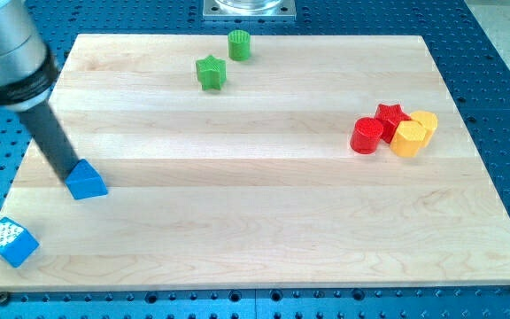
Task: Move the triangle diagonal top right to the cube
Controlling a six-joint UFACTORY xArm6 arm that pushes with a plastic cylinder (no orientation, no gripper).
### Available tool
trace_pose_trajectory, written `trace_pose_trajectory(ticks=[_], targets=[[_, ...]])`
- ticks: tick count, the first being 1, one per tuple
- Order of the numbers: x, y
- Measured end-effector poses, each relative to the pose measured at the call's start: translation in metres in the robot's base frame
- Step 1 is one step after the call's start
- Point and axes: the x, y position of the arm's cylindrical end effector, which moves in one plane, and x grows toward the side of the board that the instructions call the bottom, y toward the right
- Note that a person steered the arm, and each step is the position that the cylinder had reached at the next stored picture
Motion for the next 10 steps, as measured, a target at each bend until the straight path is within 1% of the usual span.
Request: trace_pose_trajectory(ticks=[1,2,3,4,5,6,7,10], targets=[[-0.017,0.019],[-0.009,0.047],[0.035,0.036],[0.058,0.028],[0.052,0.026],[0.028,0.021],[0.027,0.010],[0.034,0.036]])
